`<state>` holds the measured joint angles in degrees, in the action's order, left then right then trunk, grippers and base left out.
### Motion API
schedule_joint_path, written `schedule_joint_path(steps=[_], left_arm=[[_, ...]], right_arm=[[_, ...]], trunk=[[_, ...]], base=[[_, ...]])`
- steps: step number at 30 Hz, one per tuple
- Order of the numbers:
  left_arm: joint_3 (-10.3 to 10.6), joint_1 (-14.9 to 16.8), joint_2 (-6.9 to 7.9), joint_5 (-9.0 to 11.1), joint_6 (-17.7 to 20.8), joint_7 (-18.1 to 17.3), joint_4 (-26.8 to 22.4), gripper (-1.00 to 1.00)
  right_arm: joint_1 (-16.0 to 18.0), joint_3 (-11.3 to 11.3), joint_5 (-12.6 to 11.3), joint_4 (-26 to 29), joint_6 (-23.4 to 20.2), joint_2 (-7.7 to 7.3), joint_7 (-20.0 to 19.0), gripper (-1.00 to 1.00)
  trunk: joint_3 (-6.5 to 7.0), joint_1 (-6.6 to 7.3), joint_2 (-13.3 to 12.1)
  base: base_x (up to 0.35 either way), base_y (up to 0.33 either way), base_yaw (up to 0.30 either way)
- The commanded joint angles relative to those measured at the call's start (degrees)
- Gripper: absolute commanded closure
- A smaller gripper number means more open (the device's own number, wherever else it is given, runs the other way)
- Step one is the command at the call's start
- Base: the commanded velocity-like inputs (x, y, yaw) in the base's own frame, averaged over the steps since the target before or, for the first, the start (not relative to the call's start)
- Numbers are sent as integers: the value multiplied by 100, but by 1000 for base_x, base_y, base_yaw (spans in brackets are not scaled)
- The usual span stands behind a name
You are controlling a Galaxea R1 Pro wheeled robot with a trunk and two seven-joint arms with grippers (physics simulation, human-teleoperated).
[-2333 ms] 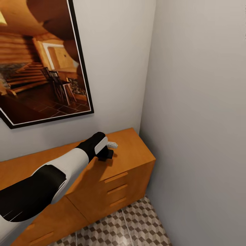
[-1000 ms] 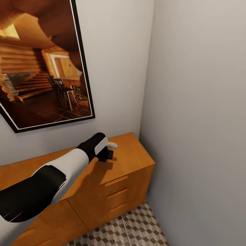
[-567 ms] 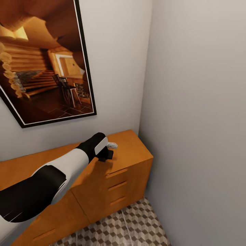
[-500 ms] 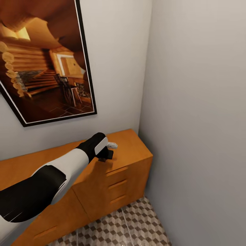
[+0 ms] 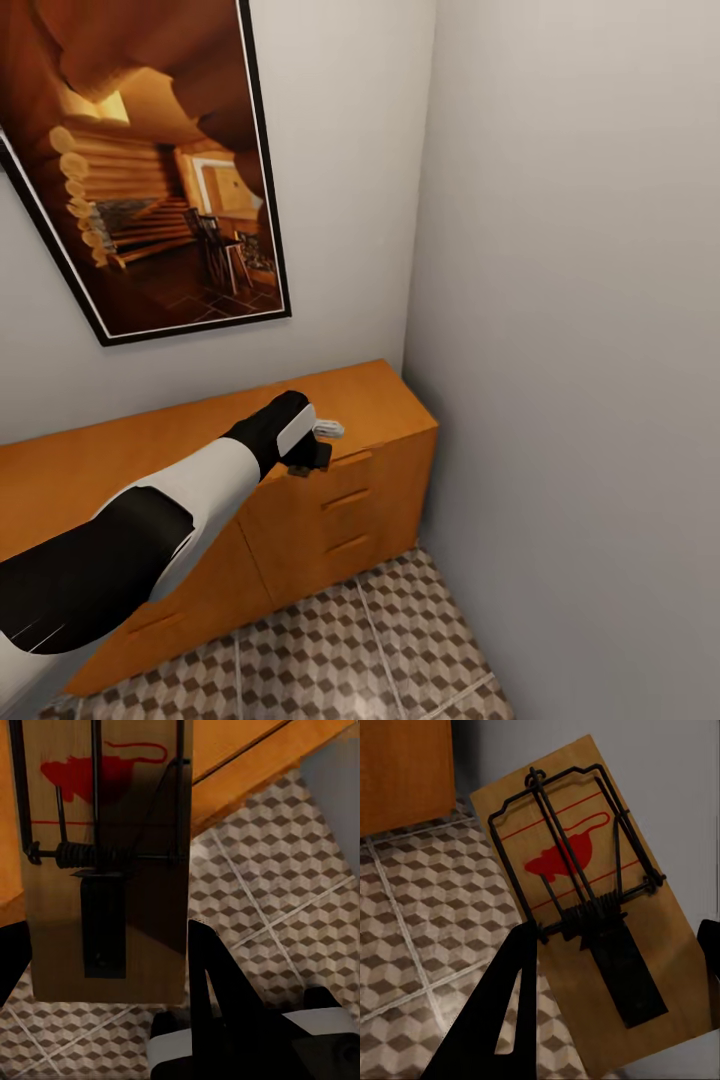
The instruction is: Take the four mousetraps from the cabinet in the bathroom and place them on the bathroom floor. Make sure all four end up on the same floor surface, and ensure that at least two of them are either under or directly next to the same bathroom sink.
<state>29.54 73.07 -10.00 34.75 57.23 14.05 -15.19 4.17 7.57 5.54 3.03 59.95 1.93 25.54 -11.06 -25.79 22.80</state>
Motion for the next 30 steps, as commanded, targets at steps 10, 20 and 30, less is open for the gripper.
schedule_joint_path(steps=[10, 20, 30], left_arm=[[26, 0, 0, 45, 16, 37, -2, 100], [26, -22, 0, 43, 16, 37, -2, 100], [26, -30, 0, 44, 16, 36, -2, 100]], right_arm=[[4, 7, 52, -4, 5, 0, 56, 100], [4, 7, 52, -4, 5, 0, 56, 100], [4, 7, 52, -5, 5, 0, 56, 100]], trunk=[[-12, 0, 12], [-12, 0, 12], [-12, 0, 12]], base=[[-340, 0, 0], [-341, 0, 0], [-341, 0, 0]])
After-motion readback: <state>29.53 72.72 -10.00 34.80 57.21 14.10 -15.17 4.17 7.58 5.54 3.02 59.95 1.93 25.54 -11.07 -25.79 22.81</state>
